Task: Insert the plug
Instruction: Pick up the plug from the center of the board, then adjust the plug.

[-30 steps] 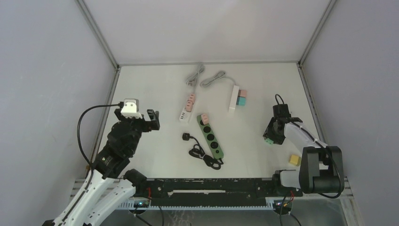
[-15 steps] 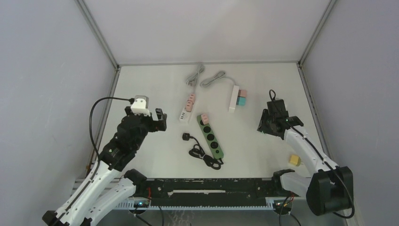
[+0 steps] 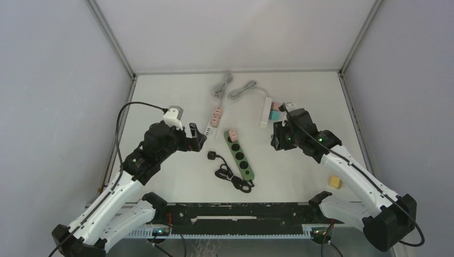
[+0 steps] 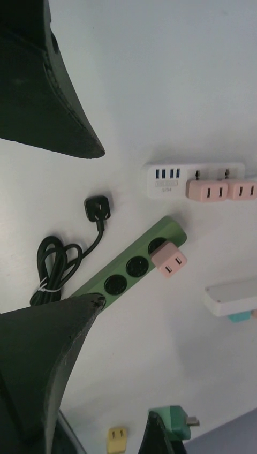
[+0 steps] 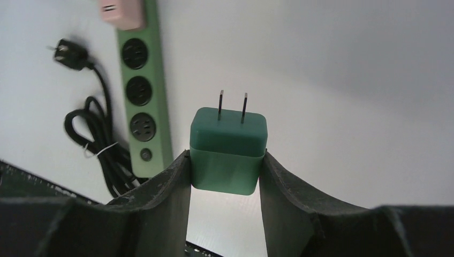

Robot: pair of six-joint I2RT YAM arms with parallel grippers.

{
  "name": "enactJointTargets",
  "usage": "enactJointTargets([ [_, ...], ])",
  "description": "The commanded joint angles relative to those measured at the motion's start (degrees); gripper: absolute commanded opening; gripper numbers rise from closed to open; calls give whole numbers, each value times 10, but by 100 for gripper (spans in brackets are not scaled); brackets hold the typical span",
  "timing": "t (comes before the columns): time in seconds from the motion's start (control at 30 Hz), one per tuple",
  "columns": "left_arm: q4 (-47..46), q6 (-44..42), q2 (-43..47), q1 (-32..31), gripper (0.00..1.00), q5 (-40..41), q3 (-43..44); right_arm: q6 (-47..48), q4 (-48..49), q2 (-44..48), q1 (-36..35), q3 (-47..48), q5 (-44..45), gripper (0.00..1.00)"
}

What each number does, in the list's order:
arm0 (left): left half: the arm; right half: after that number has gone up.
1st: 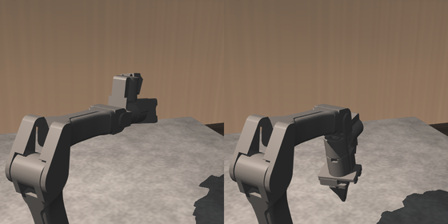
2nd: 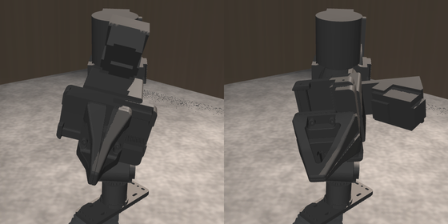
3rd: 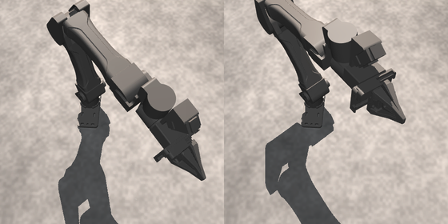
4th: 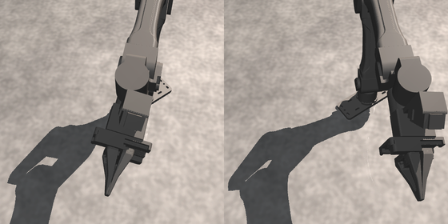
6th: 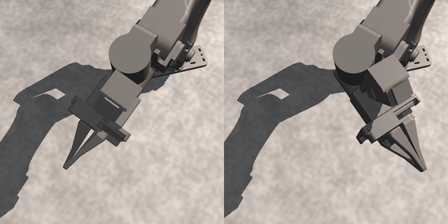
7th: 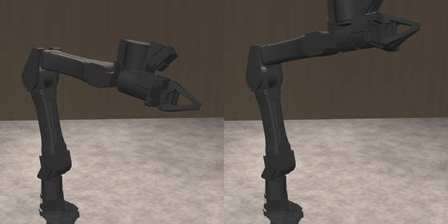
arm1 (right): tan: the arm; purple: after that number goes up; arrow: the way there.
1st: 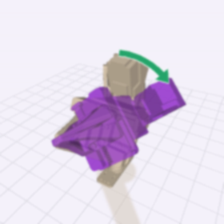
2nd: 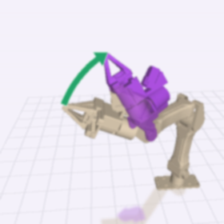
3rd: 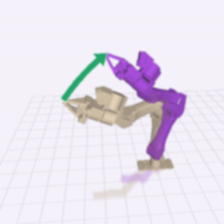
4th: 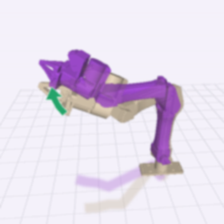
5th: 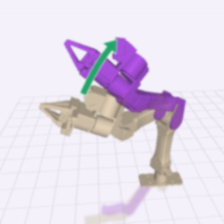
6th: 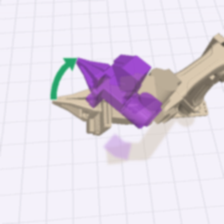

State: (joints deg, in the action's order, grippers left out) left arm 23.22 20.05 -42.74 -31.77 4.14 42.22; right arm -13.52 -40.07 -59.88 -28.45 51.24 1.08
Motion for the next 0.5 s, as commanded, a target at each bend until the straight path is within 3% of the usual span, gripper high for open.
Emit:
enactJointTargets([
  [0.0, -24, 41, -23, -2, 100, -84, 45, 69, 16, 5, -46, 47, -31, 41],
  [0.47, -96, 101, -89, -3, 100, -250, 44, 201, 52, -53, -200, 108, -82, 41],
])
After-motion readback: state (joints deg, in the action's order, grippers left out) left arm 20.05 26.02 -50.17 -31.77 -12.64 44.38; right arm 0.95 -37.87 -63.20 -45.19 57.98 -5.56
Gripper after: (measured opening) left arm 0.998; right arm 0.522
